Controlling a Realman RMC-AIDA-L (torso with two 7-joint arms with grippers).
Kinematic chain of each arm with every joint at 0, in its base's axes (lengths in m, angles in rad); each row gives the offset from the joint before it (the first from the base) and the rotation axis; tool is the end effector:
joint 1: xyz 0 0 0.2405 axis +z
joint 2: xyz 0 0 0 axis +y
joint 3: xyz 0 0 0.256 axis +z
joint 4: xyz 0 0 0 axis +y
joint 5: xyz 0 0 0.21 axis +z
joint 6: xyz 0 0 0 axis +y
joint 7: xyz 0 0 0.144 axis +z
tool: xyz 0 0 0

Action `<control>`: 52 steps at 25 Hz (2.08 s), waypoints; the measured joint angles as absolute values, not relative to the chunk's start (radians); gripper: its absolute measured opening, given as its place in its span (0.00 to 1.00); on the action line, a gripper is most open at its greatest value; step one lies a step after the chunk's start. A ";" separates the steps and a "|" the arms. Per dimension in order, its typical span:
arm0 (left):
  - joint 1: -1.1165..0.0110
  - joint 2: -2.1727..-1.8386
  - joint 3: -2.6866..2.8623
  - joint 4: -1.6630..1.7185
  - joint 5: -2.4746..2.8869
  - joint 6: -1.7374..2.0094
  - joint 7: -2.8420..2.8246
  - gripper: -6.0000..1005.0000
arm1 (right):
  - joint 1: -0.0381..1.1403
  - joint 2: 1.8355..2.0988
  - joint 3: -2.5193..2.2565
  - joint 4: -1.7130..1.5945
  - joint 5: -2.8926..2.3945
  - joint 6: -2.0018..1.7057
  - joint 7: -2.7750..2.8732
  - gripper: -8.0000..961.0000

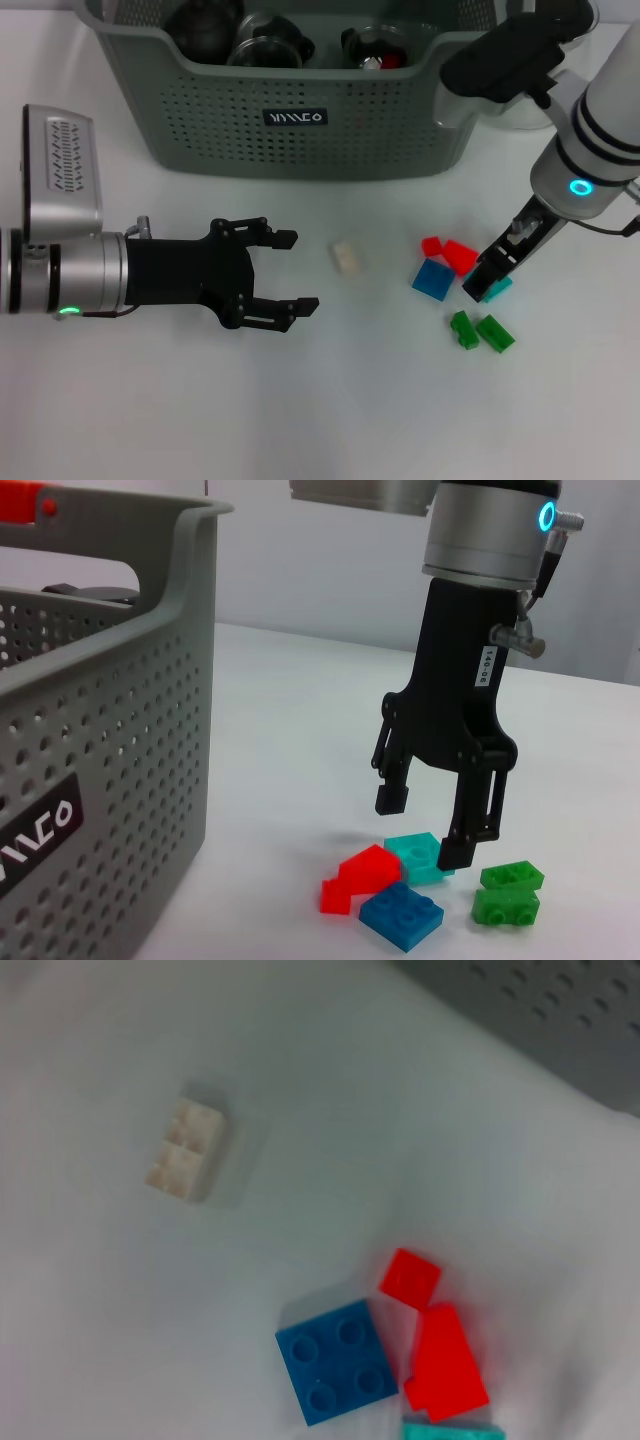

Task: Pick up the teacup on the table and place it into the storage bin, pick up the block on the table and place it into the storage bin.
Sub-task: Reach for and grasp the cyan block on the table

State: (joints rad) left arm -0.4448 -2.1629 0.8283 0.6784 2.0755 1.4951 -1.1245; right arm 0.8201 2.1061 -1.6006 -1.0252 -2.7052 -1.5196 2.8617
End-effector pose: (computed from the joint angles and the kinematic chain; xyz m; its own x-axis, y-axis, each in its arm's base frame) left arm -0.2720 0.2928 -0.0521 0.9146 0.1834 0.3604 0.2537 -0.9543 -0.1581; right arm 0.1743 0.3574 -0.0597 0.5338 -0.7427 0.4043 -0.5437 -0.6676 -0.5086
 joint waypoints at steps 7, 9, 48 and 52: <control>-0.445 -2.162 0.828 0.678 2.075 1.495 -1.124 0.86 | 0.824 2.106 -1.631 -1.025 -2.706 -1.503 2.880 0.86; -0.445 -2.162 0.828 0.679 2.076 1.495 -1.124 0.86 | 0.824 2.106 -1.634 -1.025 -2.706 -1.499 2.881 0.86; -0.437 -2.164 0.821 0.676 2.075 1.496 -1.126 0.86 | 0.825 2.109 -1.746 -1.035 -2.706 -1.475 2.925 0.77; -0.436 -2.164 0.820 0.676 2.075 1.496 -1.126 0.86 | 0.825 2.109 -1.755 -1.033 -2.708 -1.472 2.930 0.77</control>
